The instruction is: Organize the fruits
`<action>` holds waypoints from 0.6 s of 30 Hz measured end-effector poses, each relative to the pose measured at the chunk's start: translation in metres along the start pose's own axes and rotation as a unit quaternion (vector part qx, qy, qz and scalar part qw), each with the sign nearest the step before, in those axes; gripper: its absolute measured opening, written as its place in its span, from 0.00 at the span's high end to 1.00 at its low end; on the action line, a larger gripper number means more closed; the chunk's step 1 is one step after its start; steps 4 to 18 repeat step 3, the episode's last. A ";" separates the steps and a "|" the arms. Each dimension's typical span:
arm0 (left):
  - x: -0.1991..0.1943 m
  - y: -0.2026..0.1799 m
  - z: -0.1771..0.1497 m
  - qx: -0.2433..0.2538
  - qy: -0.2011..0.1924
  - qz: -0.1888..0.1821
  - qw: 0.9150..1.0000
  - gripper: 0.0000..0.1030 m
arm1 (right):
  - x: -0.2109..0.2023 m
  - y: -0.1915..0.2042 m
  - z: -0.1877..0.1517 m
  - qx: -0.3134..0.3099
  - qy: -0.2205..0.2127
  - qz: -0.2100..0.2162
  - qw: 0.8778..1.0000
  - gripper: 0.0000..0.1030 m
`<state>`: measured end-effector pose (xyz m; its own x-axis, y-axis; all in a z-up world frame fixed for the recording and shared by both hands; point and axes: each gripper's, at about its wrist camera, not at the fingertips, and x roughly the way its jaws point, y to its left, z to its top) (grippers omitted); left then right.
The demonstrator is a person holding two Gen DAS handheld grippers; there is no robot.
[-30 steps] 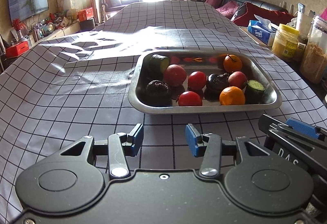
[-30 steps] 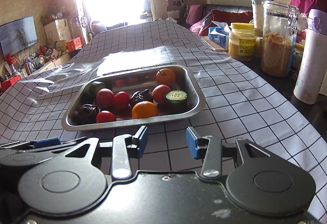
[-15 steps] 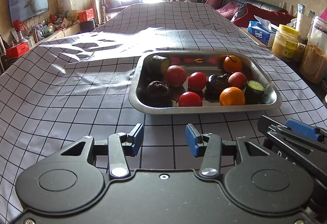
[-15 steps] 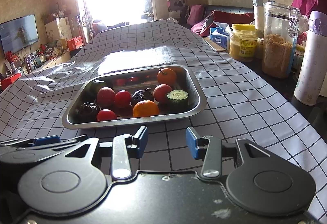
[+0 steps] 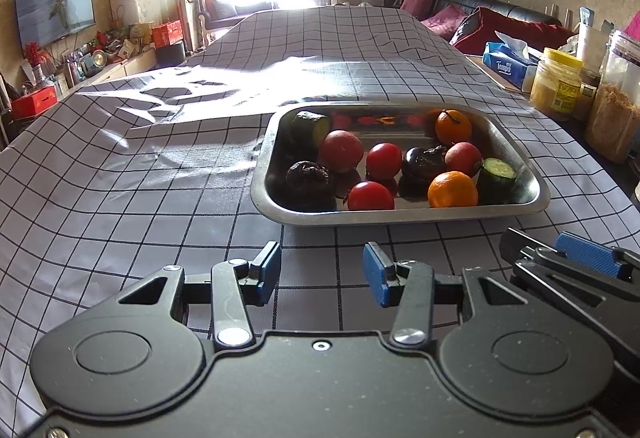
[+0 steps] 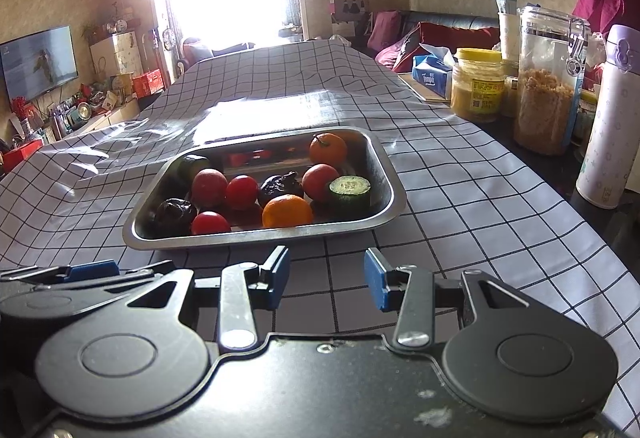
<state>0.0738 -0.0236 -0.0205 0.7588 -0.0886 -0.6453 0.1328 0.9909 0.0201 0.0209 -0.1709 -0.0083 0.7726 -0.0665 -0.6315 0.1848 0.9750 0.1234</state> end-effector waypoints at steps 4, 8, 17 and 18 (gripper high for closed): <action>0.000 0.000 -0.001 0.000 -0.003 0.002 1.000 0.47 | 0.000 0.000 0.000 -0.001 -0.001 0.000 1.000 0.56; 0.000 0.000 -0.001 0.000 -0.003 0.002 1.000 0.47 | 0.000 0.000 0.000 -0.001 -0.001 0.000 1.000 0.56; 0.000 0.000 -0.001 0.000 -0.003 0.002 1.000 0.47 | 0.000 0.000 0.000 -0.001 -0.001 0.000 1.000 0.56; 0.000 0.000 -0.001 0.000 -0.003 0.002 1.000 0.47 | 0.000 0.000 0.000 -0.001 -0.001 0.000 1.000 0.56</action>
